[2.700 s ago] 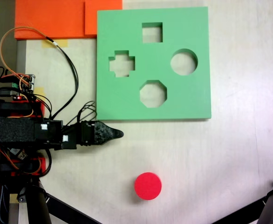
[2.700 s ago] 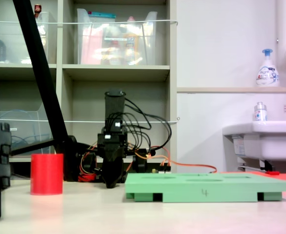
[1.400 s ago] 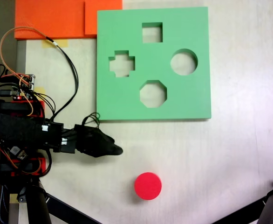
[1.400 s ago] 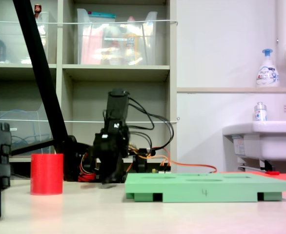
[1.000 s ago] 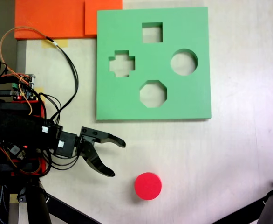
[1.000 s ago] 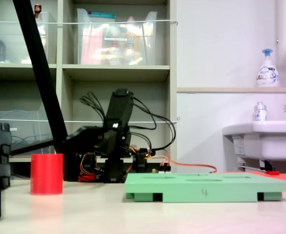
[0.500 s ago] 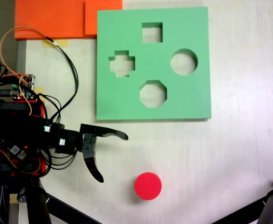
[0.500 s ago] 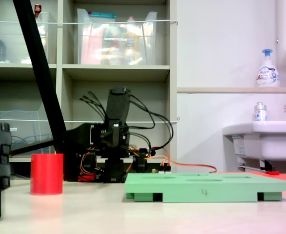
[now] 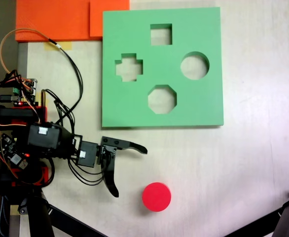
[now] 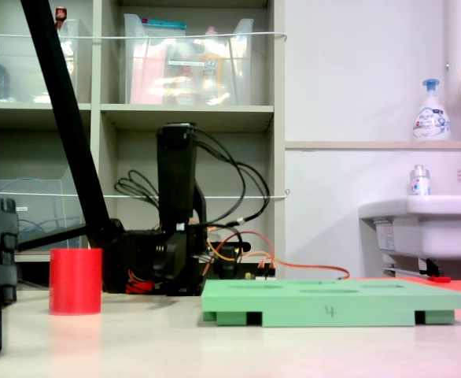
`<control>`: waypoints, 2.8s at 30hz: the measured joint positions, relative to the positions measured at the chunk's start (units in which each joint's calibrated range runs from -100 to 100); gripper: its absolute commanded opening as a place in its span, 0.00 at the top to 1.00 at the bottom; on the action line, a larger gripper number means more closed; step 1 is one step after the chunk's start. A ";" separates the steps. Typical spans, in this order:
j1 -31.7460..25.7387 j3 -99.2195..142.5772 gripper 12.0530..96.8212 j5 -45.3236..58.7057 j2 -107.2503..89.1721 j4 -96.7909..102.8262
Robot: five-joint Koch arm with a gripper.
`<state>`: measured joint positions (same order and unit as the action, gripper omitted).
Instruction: Put the cylinder block into the corresponding hole
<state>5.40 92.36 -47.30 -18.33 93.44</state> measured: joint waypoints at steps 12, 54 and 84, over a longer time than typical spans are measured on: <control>4.79 -2.74 0.09 0.00 8.76 0.00; 7.13 -38.80 0.16 -0.10 39.12 0.00; 7.28 -36.55 0.72 -0.29 37.48 0.00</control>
<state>12.67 55.81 -47.59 19.15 93.44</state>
